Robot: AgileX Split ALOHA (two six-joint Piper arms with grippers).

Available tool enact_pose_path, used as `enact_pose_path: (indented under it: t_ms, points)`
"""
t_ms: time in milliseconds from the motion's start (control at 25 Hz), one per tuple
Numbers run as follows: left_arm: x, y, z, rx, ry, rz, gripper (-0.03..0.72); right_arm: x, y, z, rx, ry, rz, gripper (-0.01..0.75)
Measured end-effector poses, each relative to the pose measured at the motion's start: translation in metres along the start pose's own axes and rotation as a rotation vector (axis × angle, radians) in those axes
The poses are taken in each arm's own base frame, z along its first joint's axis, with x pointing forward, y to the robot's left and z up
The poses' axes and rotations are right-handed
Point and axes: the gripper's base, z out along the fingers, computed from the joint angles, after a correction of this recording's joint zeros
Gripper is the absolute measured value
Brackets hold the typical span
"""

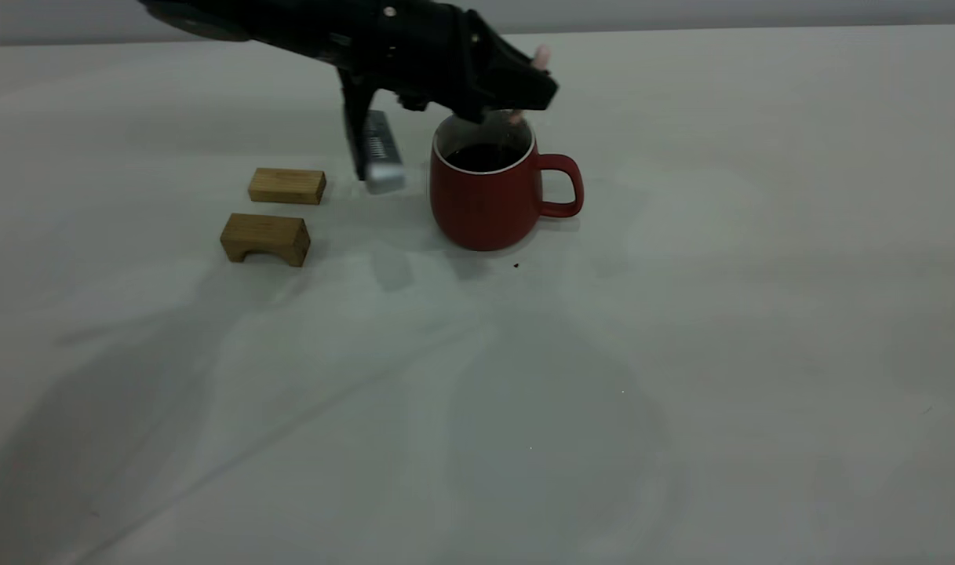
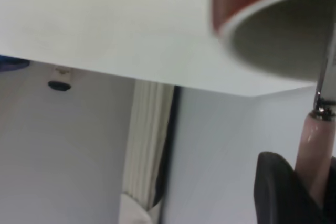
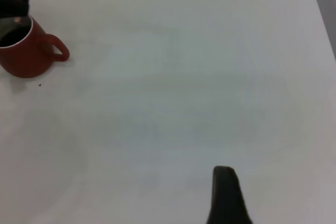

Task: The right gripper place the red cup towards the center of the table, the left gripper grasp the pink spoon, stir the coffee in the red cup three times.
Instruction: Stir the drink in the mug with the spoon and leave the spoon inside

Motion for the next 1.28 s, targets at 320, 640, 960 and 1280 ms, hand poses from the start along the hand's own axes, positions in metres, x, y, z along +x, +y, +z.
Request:
enact_pose_path:
  t_ms: [320,640,960,1280]
  points:
    - [0.004,-0.006,0.003,0.093,0.028,-0.025,0.152,0.0,0.0,0.0,0.0,0.0,0.0,0.555]
    - [0.012,0.012,0.014,-0.011,0.065,0.013,0.152,0.0,0.0,0.0,0.0,0.0,0.0,0.555]
    - [-0.001,0.005,0.0,-0.058,-0.005,-0.031,0.152,0.0,0.0,0.0,0.0,0.0,0.0,0.555]
    - [-0.001,-0.012,-0.005,0.076,0.026,-0.041,0.152,0.0,0.0,0.0,0.0,0.0,0.0,0.555]
